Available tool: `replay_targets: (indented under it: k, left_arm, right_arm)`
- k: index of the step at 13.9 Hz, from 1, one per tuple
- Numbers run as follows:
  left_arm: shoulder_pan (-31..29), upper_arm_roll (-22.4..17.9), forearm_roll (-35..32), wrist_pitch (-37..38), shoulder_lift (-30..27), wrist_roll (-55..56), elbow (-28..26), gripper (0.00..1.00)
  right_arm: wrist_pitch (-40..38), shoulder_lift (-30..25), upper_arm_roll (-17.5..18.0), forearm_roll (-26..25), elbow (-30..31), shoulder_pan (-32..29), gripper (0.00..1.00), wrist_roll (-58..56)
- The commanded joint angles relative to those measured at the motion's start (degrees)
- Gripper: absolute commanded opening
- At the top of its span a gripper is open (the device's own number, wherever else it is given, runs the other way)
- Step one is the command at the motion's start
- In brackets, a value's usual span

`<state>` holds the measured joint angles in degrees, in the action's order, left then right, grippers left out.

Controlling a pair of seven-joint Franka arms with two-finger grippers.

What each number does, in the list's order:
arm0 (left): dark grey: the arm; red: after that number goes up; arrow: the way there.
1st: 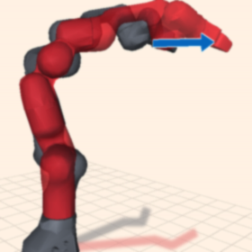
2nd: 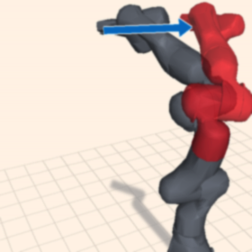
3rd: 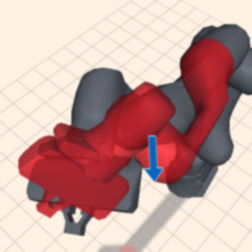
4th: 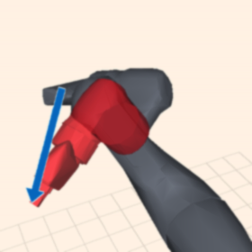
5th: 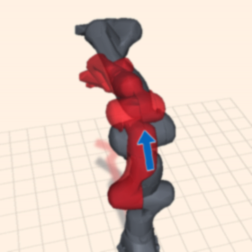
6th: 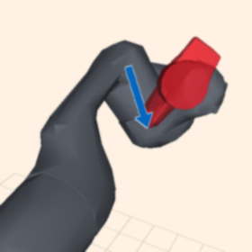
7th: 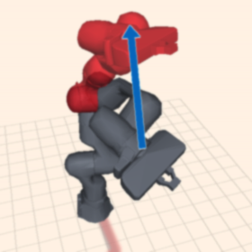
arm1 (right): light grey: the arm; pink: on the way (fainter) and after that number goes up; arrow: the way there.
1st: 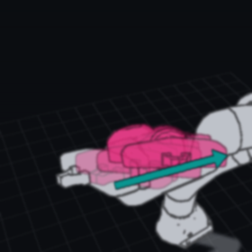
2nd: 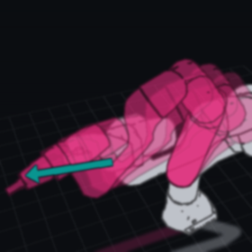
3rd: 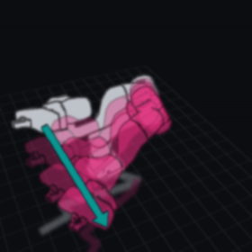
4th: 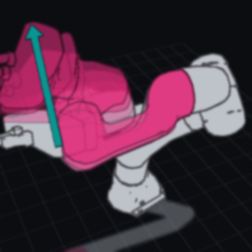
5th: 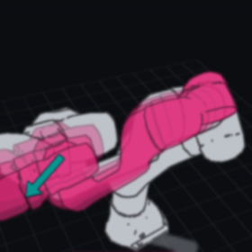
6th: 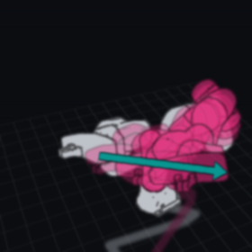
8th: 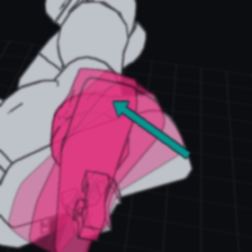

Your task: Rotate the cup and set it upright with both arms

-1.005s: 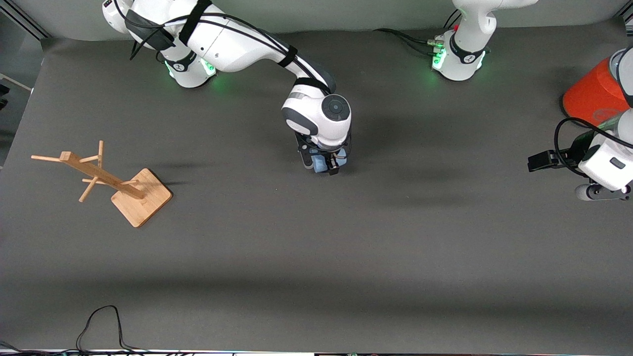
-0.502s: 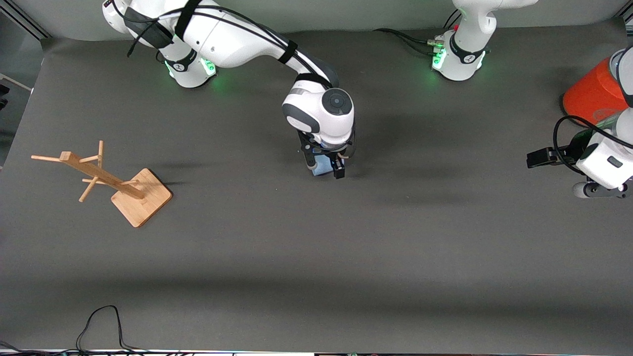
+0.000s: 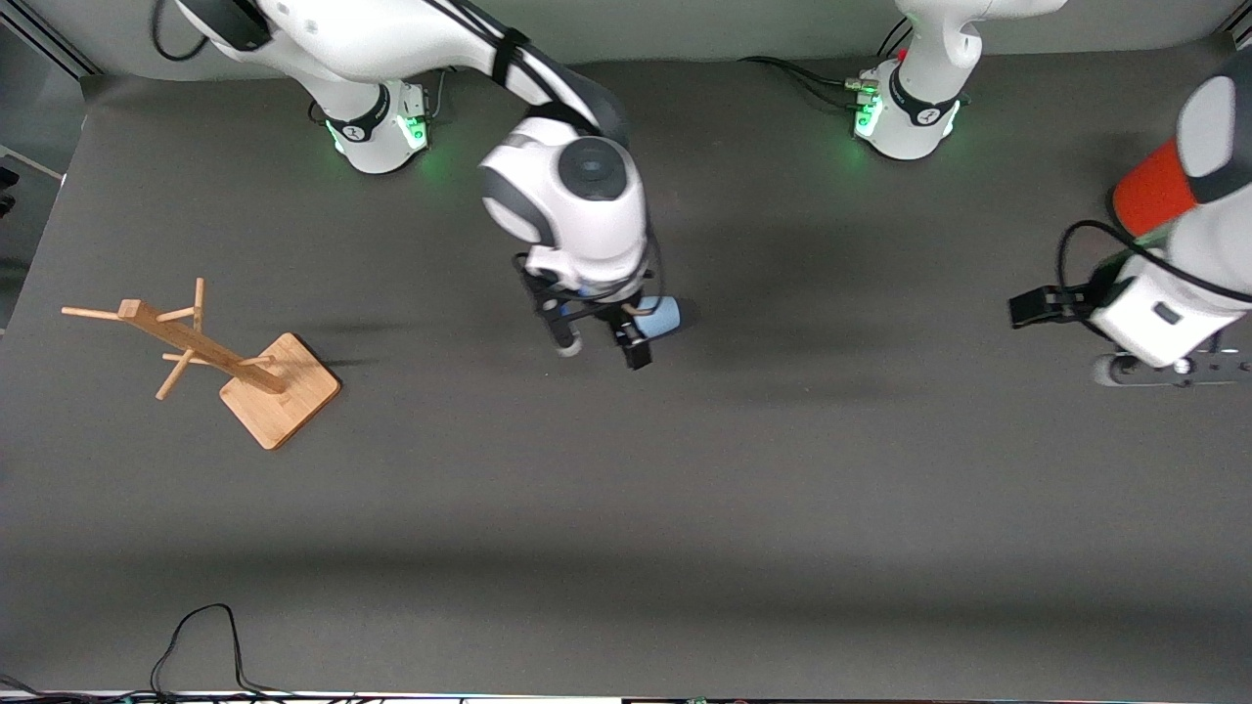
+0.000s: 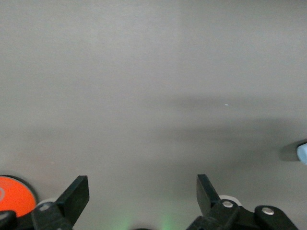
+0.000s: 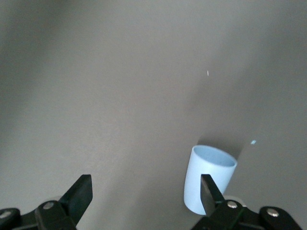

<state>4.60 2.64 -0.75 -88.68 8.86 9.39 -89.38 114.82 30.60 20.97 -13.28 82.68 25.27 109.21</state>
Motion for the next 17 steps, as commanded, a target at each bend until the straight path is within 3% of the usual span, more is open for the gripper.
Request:
replay_targets:
  k: [1, 5, 8, 13, 17]
  left_arm:
    - [7.59, -0.44, 0.13, -0.44, -0.08, 9.91, 0.09, 1.0]
    - [18.05, -0.44, -0.3, -1.23, 7.19, 23.28, 4.9, 1.0]
    - [24.21, -0.44, -0.04, -1.23, 14.23, 31.19, 10.88, 1.0]
    - [32.74, -0.44, 0.05, -4.73, 27.76, 45.25, 23.53, 1.0]
    - [40.3, -0.88, -3.1, -8.0, 36.73, 53.44, 29.08, 1.0]
  right_arm:
    - [-4.15, -6.5, -2.94, 7.55, 1.87, -4.78, 1.0, -16.25]
    - [-11.1, -16.5, -18.64, 19.58, 5.1, -5.15, 1.0, -44.89]
    - [-10.93, -25.47, -27.63, 20.84, 13.45, -4.97, 1.0, -64.33]
    - [-10.93, -36.55, -38.36, 19.88, 23.29, -4.88, 1.0, -85.89]
    - [-11.19, -42.45, -39.17, 10.92, 28.58, -4.97, 1.0, -87.33]
